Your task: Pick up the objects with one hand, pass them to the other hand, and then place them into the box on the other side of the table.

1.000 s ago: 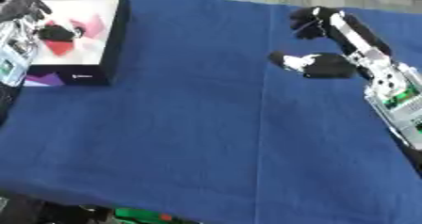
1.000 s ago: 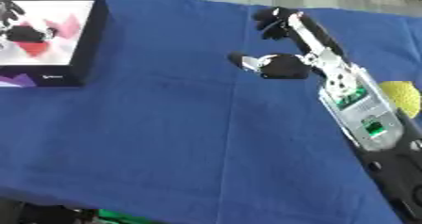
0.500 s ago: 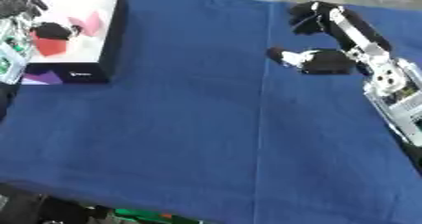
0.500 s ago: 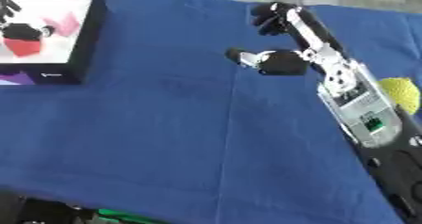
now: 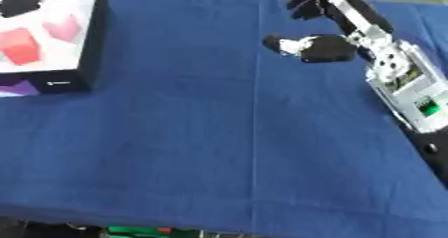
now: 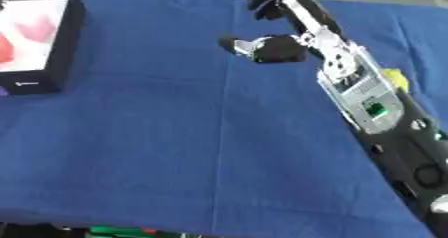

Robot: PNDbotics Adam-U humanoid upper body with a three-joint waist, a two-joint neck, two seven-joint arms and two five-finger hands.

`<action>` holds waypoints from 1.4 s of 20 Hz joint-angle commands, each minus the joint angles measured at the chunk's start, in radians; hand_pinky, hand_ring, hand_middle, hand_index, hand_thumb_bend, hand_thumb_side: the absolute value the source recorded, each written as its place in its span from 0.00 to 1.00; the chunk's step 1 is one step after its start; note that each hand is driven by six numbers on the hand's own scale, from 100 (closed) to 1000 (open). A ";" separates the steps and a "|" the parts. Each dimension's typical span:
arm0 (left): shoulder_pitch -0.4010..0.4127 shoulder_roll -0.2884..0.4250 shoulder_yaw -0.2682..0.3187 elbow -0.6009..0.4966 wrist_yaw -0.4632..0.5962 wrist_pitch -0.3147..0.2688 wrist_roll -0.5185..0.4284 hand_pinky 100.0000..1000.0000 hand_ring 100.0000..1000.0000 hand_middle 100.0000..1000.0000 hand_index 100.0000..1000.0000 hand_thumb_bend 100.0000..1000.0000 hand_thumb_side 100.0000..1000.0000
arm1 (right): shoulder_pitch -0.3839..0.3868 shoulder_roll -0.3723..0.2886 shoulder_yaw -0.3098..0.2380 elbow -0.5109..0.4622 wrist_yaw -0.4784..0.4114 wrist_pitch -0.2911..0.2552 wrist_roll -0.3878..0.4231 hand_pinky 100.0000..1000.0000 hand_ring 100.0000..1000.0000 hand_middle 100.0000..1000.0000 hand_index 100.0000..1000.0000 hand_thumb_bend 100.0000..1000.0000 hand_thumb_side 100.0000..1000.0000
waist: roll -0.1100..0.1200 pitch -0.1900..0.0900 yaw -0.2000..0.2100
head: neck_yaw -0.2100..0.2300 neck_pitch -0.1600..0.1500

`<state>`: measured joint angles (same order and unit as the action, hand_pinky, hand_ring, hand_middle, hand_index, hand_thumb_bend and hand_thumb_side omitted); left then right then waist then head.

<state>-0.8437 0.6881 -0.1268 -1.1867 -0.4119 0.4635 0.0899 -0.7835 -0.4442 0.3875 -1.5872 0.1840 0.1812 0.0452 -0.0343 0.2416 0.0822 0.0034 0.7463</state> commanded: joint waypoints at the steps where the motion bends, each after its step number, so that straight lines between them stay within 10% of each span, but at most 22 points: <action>1: -0.003 0.046 -0.007 -0.081 0.065 -0.024 0.033 0.82 0.60 0.57 0.69 0.00 0.32 | -0.017 -0.051 -0.021 -0.034 -0.007 0.018 0.000 0.77 0.70 0.68 0.79 0.54 0.33 | 0.006 -0.031 -0.003 | -0.021 0.004; 6: 0.016 0.053 -0.031 -0.135 0.117 -0.036 0.061 0.82 0.60 0.57 0.68 0.00 0.31 | 0.012 -0.117 -0.035 -0.072 0.002 0.031 0.033 0.78 0.73 0.73 0.81 0.44 0.37 | 0.009 -0.037 -0.011 | -0.042 0.012; 7: 0.017 0.055 -0.034 -0.142 0.123 -0.037 0.064 0.82 0.60 0.57 0.68 0.00 0.31 | 0.019 -0.132 -0.040 -0.079 0.001 0.035 0.042 0.78 0.74 0.73 0.81 0.56 0.35 | 0.010 -0.038 -0.012 | -0.044 0.013; 8: 0.018 0.056 -0.036 -0.148 0.129 -0.037 0.066 0.82 0.60 0.57 0.68 0.00 0.36 | 0.025 -0.147 -0.046 -0.086 -0.003 0.040 0.050 0.79 0.74 0.74 0.81 0.42 0.39 | 0.011 -0.040 -0.014 | -0.047 0.013; 10: 0.019 0.057 -0.039 -0.162 0.140 -0.041 0.070 0.82 0.60 0.56 0.68 0.00 0.32 | 0.035 -0.180 -0.061 -0.098 -0.012 0.049 0.060 0.79 0.74 0.74 0.81 0.56 0.35 | 0.013 -0.041 -0.016 | -0.054 0.013; 28: 0.020 0.040 -0.047 -0.228 0.198 -0.049 0.094 0.80 0.58 0.56 0.68 0.00 0.39 | 0.173 -0.450 -0.194 -0.129 -0.082 0.083 0.210 0.81 0.76 0.76 0.81 0.54 0.40 | 0.010 -0.034 -0.018 | -0.132 0.007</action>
<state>-0.8090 0.7028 -0.1774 -1.3984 -0.2173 0.4147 0.1783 -0.6001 -0.8448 0.2151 -1.7024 0.1005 0.2655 0.2434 -0.0255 0.2242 0.0651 -0.1215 0.7553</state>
